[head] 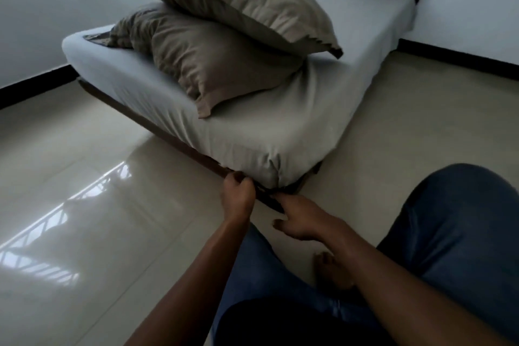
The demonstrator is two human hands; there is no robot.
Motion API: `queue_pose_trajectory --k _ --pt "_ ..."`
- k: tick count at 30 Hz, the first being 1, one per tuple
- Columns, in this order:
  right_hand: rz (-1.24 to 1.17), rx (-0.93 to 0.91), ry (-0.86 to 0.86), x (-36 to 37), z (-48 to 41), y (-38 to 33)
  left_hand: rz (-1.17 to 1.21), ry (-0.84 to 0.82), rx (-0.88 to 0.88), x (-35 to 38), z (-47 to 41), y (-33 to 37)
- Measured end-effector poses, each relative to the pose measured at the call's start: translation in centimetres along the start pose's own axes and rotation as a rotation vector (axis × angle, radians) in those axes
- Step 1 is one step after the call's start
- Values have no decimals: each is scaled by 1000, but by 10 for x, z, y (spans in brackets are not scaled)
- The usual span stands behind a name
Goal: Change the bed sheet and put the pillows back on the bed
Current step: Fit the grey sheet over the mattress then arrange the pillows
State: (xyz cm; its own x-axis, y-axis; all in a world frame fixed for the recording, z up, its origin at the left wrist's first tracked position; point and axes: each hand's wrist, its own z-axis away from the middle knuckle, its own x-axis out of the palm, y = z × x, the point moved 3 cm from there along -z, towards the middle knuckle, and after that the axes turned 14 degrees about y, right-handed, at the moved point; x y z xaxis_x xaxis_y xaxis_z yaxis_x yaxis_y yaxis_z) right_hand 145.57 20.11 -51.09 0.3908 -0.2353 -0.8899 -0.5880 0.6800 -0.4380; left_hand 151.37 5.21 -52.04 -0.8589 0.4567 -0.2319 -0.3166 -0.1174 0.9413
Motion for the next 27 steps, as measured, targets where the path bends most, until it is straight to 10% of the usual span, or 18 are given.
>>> queue_pose_trajectory --k 5,11,20,27 --pt "-73 78 499 -56 -10 47 -149 19 256 12 58 0" --pt "269 -113 115 -43 -68 59 -386 -158 984 58 97 10" --pt "136 -180 333 -86 -98 135 -841 -265 861 133 87 22" --pt "467 -466 185 -50 -158 187 -1183 -312 727 182 83 19"
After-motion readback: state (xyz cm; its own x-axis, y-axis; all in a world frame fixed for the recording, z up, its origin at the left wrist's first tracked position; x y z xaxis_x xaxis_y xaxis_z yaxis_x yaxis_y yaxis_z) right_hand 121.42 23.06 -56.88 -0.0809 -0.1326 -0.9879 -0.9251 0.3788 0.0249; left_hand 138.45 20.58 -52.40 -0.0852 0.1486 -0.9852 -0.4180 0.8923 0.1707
